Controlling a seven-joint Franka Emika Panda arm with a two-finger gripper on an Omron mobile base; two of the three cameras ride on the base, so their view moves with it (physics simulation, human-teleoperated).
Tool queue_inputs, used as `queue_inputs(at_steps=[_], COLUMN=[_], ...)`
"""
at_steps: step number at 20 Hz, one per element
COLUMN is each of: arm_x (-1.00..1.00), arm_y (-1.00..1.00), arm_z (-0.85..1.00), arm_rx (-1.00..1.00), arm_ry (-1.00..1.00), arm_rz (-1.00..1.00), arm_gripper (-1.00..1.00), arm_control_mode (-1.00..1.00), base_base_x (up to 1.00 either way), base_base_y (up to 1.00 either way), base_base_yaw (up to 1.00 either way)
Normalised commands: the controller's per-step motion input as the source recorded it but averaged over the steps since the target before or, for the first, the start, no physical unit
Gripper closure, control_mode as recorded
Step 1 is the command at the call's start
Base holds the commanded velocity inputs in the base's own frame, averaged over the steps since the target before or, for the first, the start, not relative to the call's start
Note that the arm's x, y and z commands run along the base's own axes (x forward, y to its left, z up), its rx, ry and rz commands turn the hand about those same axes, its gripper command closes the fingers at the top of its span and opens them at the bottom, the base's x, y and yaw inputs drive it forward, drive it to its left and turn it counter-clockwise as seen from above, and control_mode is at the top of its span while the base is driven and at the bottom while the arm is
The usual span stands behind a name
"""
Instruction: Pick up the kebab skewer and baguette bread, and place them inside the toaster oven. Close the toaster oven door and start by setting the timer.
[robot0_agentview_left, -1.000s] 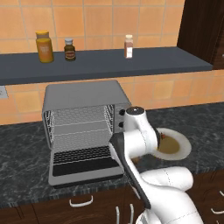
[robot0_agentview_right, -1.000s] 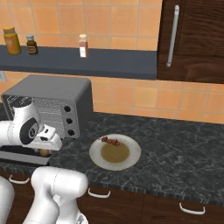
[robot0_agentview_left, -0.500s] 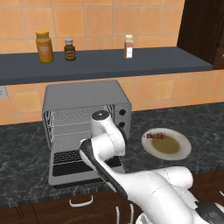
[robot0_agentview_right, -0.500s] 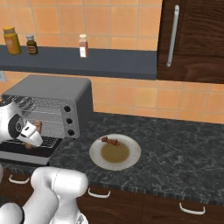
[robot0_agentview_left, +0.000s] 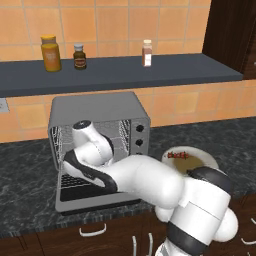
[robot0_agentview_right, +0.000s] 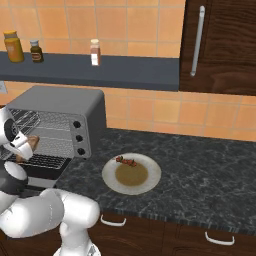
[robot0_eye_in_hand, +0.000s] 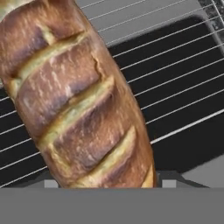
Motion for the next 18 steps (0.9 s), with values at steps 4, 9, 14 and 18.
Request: queue_inputs(at_steps=[4, 9, 14, 18], arm_x=[0.45, 0.26, 0.07, 0.04], arm_y=[0.39, 0.44, 0.18, 0.05], arm_z=[-0.08, -0.29, -0.37, -0.12], arm_rx=[0.0, 0.0, 0.0, 0.0], arm_ry=[0.0, 0.0, 0.0, 0.0], arm_rz=[0.0, 0.0, 0.0, 0.0], arm_gripper=[1.0, 1.0, 1.0, 1.0], arm_control_mode=[-1.0, -1.0, -1.0, -1.0], base_base_x=[0.0, 0.0, 0.0, 0.0], base_base_y=[0.0, 0.0, 0.0, 0.0], base_base_yaw=[0.0, 0.0, 0.0, 0.0])
